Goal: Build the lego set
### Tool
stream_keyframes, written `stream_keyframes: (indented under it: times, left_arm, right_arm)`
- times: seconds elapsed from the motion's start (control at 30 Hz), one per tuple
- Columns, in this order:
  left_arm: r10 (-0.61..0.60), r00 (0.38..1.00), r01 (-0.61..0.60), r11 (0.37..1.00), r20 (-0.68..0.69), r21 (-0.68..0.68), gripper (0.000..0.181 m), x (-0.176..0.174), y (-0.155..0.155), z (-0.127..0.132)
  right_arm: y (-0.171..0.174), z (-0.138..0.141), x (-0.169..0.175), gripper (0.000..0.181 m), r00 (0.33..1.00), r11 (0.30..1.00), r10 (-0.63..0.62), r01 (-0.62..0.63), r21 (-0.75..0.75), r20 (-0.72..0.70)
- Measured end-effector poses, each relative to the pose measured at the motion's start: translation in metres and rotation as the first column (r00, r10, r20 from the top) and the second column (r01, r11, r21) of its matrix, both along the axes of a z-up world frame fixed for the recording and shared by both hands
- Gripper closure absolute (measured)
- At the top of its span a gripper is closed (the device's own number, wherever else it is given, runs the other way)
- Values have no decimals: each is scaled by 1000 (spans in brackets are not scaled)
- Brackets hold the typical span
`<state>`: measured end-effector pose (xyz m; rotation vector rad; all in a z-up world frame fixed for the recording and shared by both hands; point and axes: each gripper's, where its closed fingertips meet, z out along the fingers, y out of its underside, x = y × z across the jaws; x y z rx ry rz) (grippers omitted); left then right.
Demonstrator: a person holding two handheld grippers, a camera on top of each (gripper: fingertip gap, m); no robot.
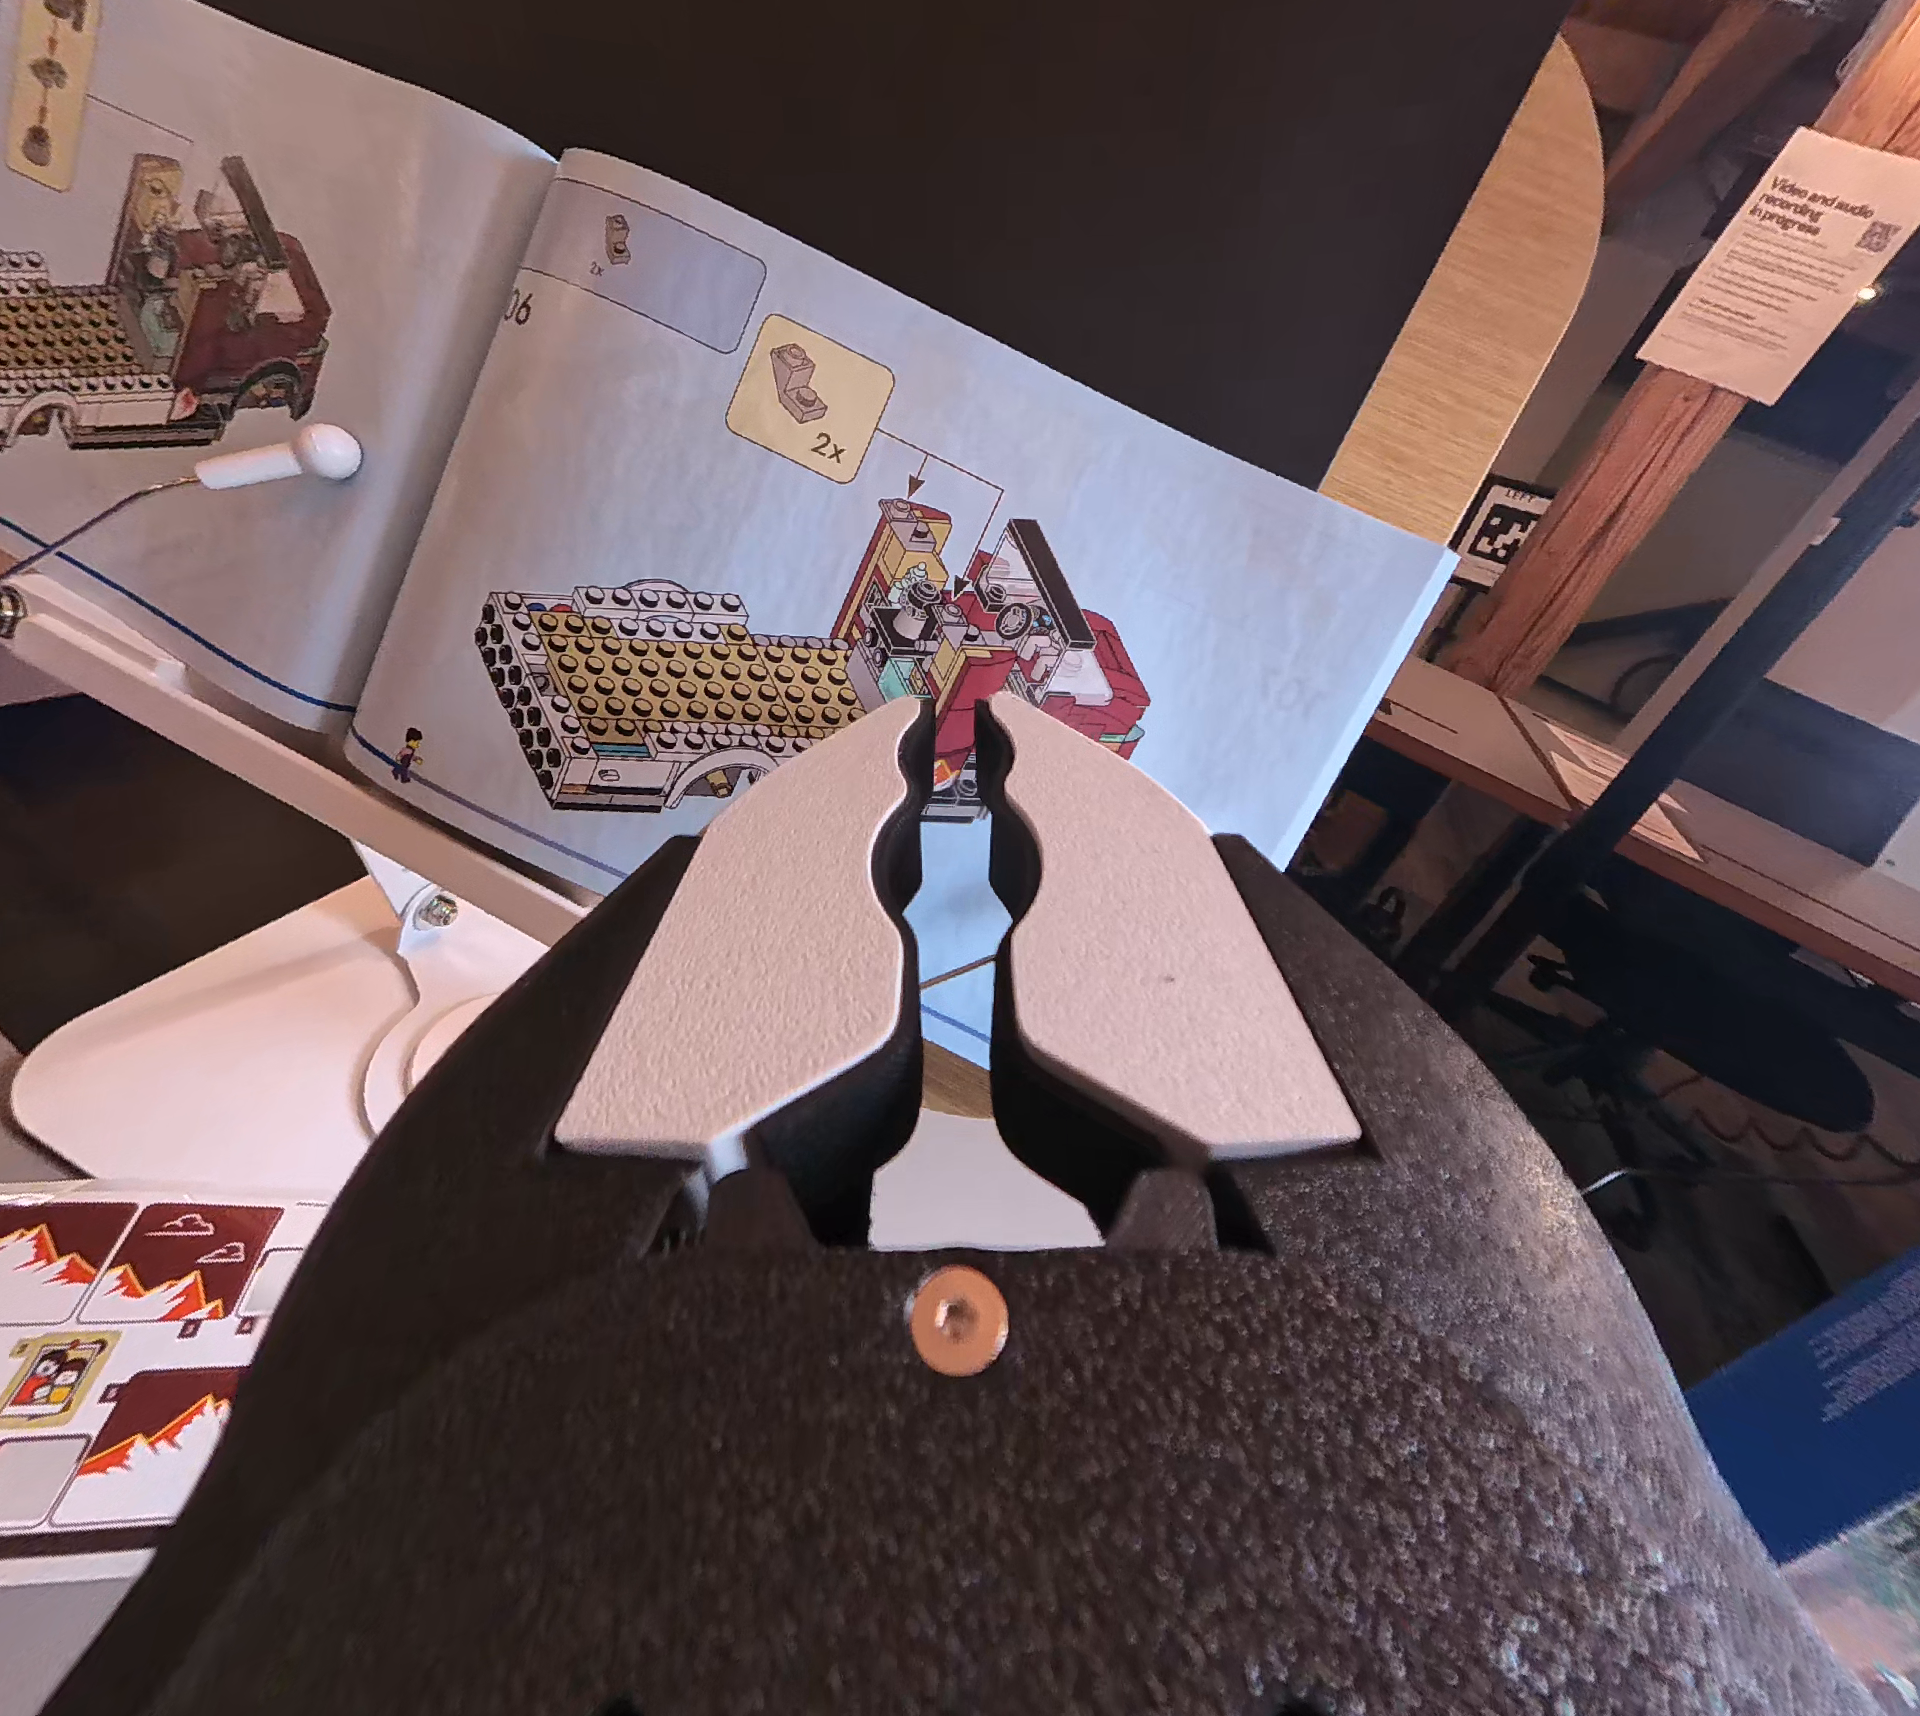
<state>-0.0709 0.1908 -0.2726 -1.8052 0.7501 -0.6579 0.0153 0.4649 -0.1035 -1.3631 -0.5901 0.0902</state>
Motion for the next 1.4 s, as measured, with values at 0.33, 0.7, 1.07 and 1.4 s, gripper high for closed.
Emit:
stream_keyframes:
  times: [0.33,0.7,1.07,1.4]
  left_arm:
    - [11,1000,-11,1000,-6,-18,155,-2,4,-5]
    - [8,1000,-8,1000,-4,-21,155,-2,4,-5]
    - [24,999,-24,1000,22,4,158,-5,5,2]
    - [65,997,-67,996,28,51,157,-11,8,10]
  right_arm:
    - [-4,0,-3,175,999,999,37,-38,36,25]
    - [-2,9,-7,178,998,998,45,-46,44,33]
    - [-30,9,-1,177,998,997,68,-68,36,10]
    - [-110,-3,15,171,994,990,99,-102,-95,-42]
